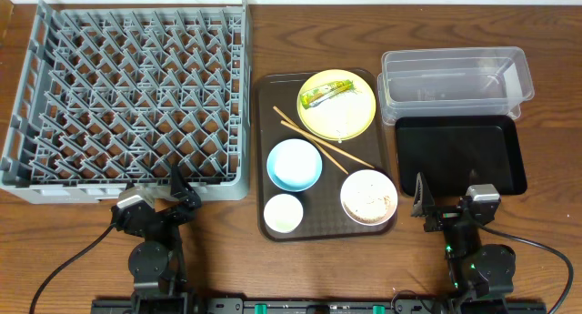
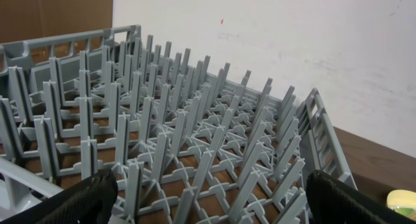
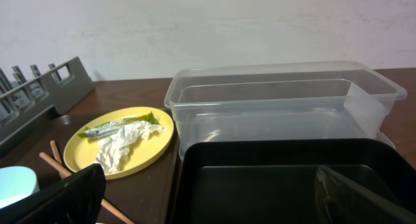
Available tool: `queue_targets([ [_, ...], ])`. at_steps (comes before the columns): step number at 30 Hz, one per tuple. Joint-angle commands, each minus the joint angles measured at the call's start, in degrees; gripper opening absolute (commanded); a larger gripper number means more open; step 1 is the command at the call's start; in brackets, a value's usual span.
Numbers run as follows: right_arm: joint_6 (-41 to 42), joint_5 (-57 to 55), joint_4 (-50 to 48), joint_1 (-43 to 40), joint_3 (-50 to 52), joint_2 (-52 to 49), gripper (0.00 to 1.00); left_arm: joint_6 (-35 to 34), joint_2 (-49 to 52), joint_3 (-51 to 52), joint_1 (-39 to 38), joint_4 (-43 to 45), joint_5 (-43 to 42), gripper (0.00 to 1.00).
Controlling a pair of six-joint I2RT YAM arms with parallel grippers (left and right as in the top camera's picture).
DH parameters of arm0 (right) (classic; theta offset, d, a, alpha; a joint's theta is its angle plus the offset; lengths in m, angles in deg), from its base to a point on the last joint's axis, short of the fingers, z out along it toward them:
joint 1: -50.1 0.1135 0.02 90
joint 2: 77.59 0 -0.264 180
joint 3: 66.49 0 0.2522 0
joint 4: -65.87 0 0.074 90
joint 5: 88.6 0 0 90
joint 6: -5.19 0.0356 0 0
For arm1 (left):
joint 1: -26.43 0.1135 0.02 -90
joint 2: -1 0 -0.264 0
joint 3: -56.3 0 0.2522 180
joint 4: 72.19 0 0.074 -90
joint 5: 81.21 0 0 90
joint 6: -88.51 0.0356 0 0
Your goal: Sort waste into correct bins and load items into the dishwasher
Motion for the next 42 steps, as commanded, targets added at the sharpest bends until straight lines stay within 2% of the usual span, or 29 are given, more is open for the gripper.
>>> queue_targets([
  [1,0.8,0.0,0.3,0.7,0.1,-0.1,0.99,1.0,0.0,0.8,0.3,-2.7,0.7,0.94],
  [24,0.8,0.0,0.3,0.7,0.1,-0.1,0.99,1.0,0.0,0.8,0.3,-2.7,0.7,0.93],
  [28,-8.3,-0.6,0.3,0.6,0.1,-0.2,0.99,1.0,0.0,0.8,0.3,-2.7,0.7,0.93],
  [42,-8.4,-0.7,0.2,0.6,0.1,-0.1,0.99,1.0,0.0,0.8,0.3,-2.7,0.7,0.94],
])
